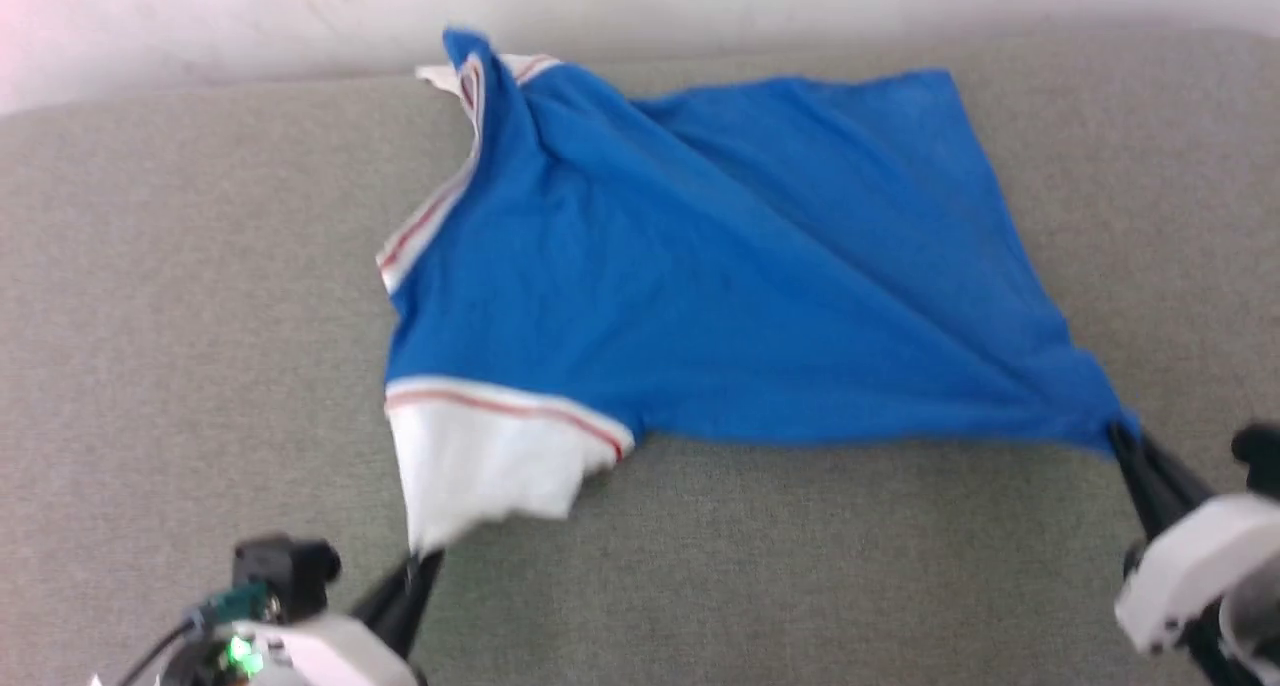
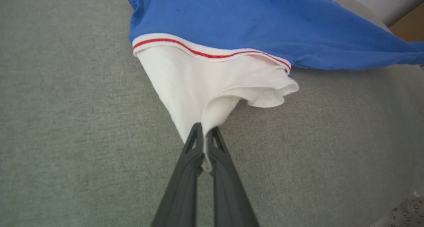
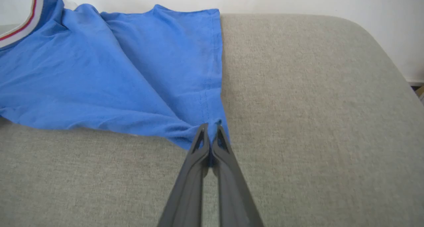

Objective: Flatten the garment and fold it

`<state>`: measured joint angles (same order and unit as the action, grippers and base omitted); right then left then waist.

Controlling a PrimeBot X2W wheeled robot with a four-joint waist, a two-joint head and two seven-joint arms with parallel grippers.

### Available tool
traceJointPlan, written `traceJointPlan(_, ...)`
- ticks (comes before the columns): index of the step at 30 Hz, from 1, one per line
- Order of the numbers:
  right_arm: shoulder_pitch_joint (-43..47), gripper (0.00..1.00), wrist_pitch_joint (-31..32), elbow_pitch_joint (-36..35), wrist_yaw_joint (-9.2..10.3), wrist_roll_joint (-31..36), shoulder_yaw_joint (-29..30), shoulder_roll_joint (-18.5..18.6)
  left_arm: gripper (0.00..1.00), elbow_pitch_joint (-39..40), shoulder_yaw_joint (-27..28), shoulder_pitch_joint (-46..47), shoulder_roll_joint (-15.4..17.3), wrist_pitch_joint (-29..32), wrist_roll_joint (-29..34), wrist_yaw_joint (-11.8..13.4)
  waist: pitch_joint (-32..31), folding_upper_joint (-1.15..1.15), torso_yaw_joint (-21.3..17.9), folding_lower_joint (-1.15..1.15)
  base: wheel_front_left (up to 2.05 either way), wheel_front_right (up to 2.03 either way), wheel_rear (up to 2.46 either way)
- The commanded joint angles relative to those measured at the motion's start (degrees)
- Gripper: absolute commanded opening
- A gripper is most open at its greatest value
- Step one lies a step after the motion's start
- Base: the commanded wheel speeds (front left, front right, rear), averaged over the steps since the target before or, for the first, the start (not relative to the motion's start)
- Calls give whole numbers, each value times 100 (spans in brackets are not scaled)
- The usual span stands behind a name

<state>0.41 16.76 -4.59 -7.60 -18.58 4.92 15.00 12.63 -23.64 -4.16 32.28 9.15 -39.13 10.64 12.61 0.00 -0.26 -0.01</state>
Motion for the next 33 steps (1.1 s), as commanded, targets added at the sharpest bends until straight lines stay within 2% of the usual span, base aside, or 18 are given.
traceJointPlan(1, 195, 0, 121, -49, 11, -31, 54, -23, 0, 52, -44, -173, 69, 139, -106, 29, -199, 0, 43, 1, 0, 0, 0)
traceJointPlan(6, 786, 0, 638, -155, 11, -164, 113, -68, 0, 230, -175, -651, 174, 676, -533, 49, -394, 0, 49, 1, 0, 0, 0)
traceJointPlan(15, 1564, 0, 1521, -163, 11, -460, -137, 216, 0, 577, -410, -1284, 358, 1590, -1258, 100, -728, 0, 49, 1, 0, 0, 0)
traceJointPlan(21, 2044, 0, 2064, -271, 11, -739, -115, 325, 0, 804, -453, -1657, 516, 1962, -1617, 176, -935, 0, 81, 1, 0, 0, 0)
traceJointPlan(25, 2243, 0, 2267, -398, 11, -783, -16, 373, 0, 984, -372, -1893, 649, 2059, -1790, 251, -1012, 0, 94, 1, 0, 0, 0)
traceJointPlan(28, 2258, 0, 2226, -525, 11, -772, 74, 370, 0, 1115, -190, -1962, 739, 1861, -1717, 303, -1018, 0, 112, 1, 0, 0, 0)
traceJointPlan(33, 2006, 0, 1835, -714, 11, -649, 197, 371, 0, 1235, 174, -1698, 798, 1319, -1458, 170, -875, 0, 140, 1, 0, 0, 0)
